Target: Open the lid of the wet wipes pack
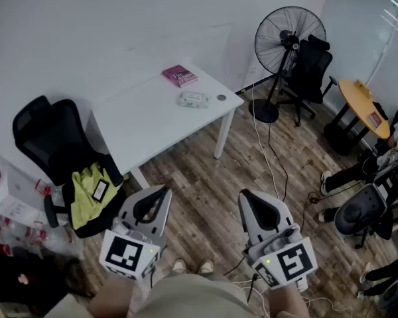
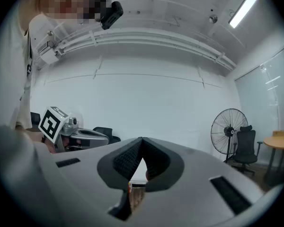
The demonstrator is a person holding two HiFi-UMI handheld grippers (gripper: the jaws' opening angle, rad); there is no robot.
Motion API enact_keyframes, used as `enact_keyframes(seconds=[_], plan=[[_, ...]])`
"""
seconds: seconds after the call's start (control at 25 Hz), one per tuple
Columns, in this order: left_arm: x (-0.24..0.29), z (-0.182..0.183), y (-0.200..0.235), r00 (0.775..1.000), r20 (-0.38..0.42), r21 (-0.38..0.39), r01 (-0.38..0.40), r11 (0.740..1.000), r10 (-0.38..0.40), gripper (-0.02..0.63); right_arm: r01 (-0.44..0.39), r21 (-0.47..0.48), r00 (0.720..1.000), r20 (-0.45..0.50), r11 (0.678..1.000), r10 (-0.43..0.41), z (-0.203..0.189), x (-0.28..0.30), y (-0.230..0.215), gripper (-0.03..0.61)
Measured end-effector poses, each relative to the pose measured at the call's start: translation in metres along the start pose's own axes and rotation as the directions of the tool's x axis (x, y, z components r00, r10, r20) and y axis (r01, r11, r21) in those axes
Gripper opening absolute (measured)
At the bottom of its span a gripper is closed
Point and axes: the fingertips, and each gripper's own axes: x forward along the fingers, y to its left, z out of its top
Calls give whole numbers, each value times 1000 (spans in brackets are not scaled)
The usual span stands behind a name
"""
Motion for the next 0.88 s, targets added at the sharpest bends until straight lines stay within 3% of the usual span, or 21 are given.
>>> enact_keyframes(seconds=[0.6, 0.76, 0.8, 0.88], plan=[[27, 3, -33, 999, -2, 3, -45, 999, 45, 21, -45, 66, 999, 29, 997, 43, -7, -21, -40, 23], [33, 7, -39, 998, -1, 19, -69, 997, 69, 21, -10, 100, 995, 97, 995, 0, -1, -34, -58, 25], [33, 8, -38, 997, 1, 24, -75, 997, 75, 21, 3, 105, 993, 115, 994, -15, 1, -37, -63, 37], [34, 11, -36, 996, 5, 31, -84, 996, 84, 21, 20, 108, 992, 125, 994, -33, 2, -40, -69, 151]])
